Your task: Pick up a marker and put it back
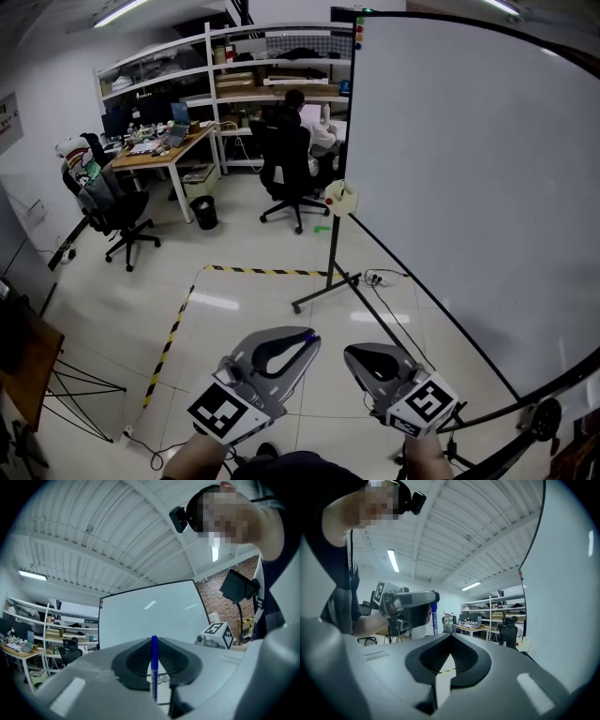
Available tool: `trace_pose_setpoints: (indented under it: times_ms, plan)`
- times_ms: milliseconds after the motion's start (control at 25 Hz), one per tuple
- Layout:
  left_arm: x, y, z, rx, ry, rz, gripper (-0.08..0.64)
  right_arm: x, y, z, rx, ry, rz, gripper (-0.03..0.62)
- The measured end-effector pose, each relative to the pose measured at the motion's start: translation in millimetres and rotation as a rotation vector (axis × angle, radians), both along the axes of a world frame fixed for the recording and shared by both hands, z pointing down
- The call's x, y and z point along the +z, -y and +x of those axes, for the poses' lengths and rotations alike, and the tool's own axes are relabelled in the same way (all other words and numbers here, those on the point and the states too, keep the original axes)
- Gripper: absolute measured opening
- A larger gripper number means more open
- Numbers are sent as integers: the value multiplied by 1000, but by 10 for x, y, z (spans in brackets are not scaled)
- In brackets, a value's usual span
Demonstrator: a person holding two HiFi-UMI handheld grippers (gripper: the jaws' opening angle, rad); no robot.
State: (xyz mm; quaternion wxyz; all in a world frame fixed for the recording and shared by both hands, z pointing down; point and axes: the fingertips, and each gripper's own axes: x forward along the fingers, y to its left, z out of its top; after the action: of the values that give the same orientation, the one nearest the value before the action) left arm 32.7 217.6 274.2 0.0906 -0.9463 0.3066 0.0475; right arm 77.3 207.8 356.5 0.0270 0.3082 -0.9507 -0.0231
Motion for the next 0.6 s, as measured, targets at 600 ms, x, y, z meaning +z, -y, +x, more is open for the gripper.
trace_pose_setpoints:
  times_ms: [600]
  plan:
    - [25, 698, -350, -16, -56, 1, 40, 27, 657, -261, 17, -49, 4, 0]
